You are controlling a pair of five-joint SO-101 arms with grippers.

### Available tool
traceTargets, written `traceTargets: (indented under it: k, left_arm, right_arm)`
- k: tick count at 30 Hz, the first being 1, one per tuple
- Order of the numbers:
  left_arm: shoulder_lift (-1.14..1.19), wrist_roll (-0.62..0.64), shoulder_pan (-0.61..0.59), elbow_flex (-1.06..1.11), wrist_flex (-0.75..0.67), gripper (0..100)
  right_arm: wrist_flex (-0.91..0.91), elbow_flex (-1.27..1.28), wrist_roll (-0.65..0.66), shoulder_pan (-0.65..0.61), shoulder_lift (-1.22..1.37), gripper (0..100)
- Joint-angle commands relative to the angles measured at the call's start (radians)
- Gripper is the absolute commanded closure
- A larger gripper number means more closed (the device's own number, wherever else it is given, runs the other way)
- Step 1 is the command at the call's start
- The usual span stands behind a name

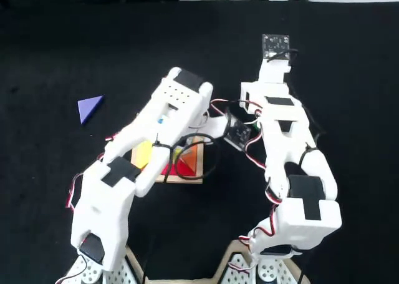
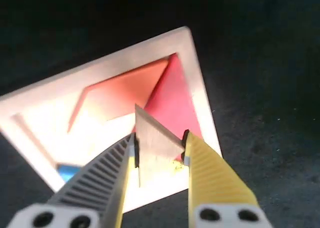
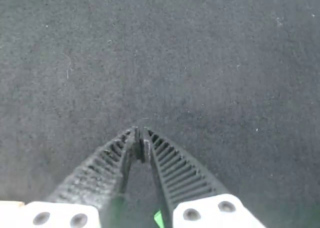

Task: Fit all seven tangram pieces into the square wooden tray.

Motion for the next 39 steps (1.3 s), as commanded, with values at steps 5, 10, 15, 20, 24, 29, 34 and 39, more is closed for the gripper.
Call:
traceTargets:
  k: [5,10,15,20,24,29,34,39]
  left_arm:
    - [-0.012,-0.115,-0.054,-0.062,0.017,87]
    - [-0.011,0.017,-0.054,-0.065,0.008,81]
    - [-0.009,0.018,-0.061,-0.076,0.000,80]
    - [-0.018,0.014,-0.061,-0.076,0.000,80]
    - [-0.066,0.002,-0.082,-0.114,0.074,80]
    - [-0.175,0.044,-0.139,-0.079,0.071,80]
    - [-0.284,0.132,-0.194,-0.002,0.069,80]
    - [-0.413,0.522,-0.277,0.007,0.068,86]
  right_arm:
    - [-0.021,-0.059,-0.009,0.012,-0.010,98.7]
    - [-0.021,-0.059,-0.009,0.009,-0.010,98.7]
    - [-0.021,-0.059,-0.006,0.008,-0.010,98.7]
    - [-0.021,-0.059,-0.006,0.008,-0.010,98.7]
    - [-0.020,-0.070,-0.011,0.012,-0.010,98.7]
    - [-0.014,-0.070,-0.012,0.028,-0.012,98.7]
    - [-0.021,-0.008,-0.120,0.063,-0.091,98.7]
    - [-0.135,0.128,-0.075,0.023,-0.189,98.7]
